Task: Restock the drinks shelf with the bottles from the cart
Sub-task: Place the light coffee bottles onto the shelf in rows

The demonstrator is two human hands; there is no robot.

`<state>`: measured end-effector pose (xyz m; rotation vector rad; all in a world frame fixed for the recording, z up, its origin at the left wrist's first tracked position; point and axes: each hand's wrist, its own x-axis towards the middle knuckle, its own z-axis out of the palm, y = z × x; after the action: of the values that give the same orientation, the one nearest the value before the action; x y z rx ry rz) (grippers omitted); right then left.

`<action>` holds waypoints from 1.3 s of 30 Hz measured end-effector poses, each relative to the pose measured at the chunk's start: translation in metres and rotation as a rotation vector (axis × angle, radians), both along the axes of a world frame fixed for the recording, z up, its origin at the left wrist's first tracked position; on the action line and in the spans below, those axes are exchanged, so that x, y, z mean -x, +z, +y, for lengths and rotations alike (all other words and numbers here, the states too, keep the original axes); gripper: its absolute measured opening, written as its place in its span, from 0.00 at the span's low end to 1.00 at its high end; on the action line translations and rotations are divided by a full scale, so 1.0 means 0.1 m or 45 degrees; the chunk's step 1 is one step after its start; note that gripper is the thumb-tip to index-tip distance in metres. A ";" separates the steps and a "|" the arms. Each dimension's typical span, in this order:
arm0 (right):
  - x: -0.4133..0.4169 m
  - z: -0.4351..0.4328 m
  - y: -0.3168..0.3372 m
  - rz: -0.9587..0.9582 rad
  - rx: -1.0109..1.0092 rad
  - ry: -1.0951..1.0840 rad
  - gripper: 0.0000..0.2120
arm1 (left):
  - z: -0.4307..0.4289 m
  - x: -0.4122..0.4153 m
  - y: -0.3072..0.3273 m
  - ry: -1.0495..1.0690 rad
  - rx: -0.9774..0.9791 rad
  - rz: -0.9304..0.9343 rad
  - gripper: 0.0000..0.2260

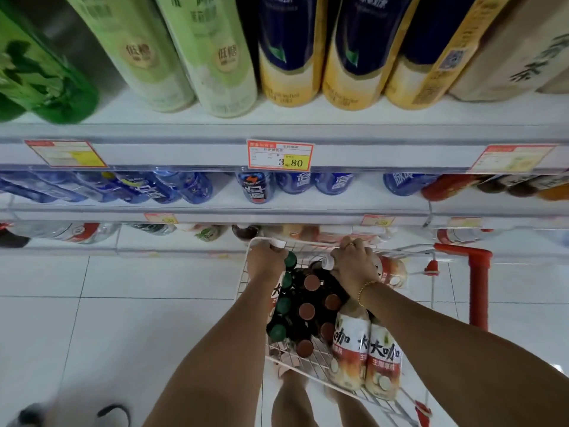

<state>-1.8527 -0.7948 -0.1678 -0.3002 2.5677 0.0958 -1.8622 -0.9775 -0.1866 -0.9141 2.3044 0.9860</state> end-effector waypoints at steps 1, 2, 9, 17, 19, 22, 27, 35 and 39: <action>-0.01 0.02 0.01 -0.002 0.011 0.008 0.16 | 0.04 -0.03 0.05 0.011 -0.010 0.036 0.12; -0.02 0.05 0.03 -0.007 0.033 0.013 0.16 | 0.07 -0.08 0.12 0.025 -0.015 0.088 0.11; -0.13 0.41 0.60 -0.082 0.435 -0.277 0.18 | 0.17 -0.60 0.92 0.074 -0.149 0.269 0.05; -0.35 0.49 1.63 0.052 0.981 -0.513 0.20 | 0.21 -0.75 2.31 0.259 -0.353 0.554 0.04; -0.38 0.49 2.01 0.117 1.090 -0.468 0.16 | 0.16 -0.75 2.65 0.227 -0.409 0.643 0.02; -0.35 0.51 2.80 0.146 1.263 -0.294 0.16 | 0.09 -0.68 3.27 0.125 -0.429 0.810 0.05; -0.38 0.67 4.26 0.303 1.559 -0.131 0.16 | -0.01 -0.67 4.50 -0.026 -0.480 1.143 0.14; -0.67 0.84 5.37 1.090 2.019 0.064 0.13 | 0.17 -0.77 5.86 -0.237 -0.647 1.787 0.16; -0.34 0.88 5.58 1.240 1.976 0.002 0.13 | 0.34 -0.31 5.95 -0.192 -0.744 1.794 0.14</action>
<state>-1.8182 -0.7072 0.3902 -0.9432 2.8608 -2.2734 -1.8311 -0.9436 0.4088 0.4099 2.5776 2.5580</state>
